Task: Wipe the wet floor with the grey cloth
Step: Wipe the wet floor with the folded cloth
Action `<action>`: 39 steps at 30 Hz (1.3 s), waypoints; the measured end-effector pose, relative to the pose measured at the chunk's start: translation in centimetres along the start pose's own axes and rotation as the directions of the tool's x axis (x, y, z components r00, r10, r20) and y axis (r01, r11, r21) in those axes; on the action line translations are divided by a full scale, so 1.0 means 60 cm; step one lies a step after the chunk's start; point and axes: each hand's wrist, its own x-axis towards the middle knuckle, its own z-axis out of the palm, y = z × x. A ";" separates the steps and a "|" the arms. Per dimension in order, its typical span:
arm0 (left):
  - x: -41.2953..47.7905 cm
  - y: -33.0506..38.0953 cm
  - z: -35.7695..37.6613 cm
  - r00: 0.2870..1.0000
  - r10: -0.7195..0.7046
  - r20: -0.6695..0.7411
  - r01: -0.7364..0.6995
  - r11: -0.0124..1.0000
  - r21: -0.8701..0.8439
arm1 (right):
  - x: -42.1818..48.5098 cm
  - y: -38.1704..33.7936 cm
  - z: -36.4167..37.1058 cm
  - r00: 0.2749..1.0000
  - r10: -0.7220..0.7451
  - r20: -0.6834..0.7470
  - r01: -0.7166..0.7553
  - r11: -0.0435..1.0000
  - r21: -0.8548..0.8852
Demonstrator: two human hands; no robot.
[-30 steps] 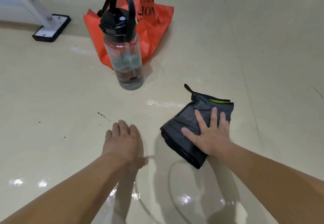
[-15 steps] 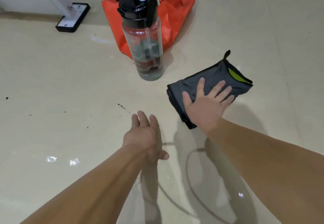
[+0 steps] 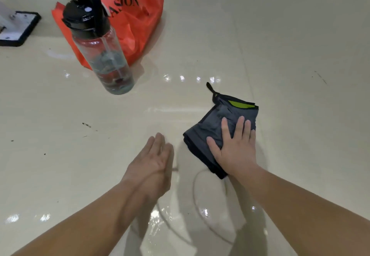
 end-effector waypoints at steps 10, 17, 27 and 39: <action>-0.045 0.037 0.058 0.989 0.119 0.082 -0.109 0.987 -0.115 | -0.213 -0.013 0.078 0.979 0.199 0.040 -0.203 0.971 0.130; -0.115 -0.073 0.035 0.977 0.079 -0.197 -0.103 0.988 -0.117 | -0.245 -0.130 0.078 0.998 -0.040 0.038 0.034 0.988 0.151; -0.238 -0.266 0.062 0.903 -0.398 -0.159 0.341 0.892 -0.296 | -0.252 -0.428 0.062 0.804 -0.593 0.047 0.586 0.802 0.116; -0.401 -0.298 0.086 0.706 -0.705 -0.064 0.650 0.681 -0.338 | -0.275 -0.544 0.040 0.444 -0.895 0.032 0.859 0.436 0.268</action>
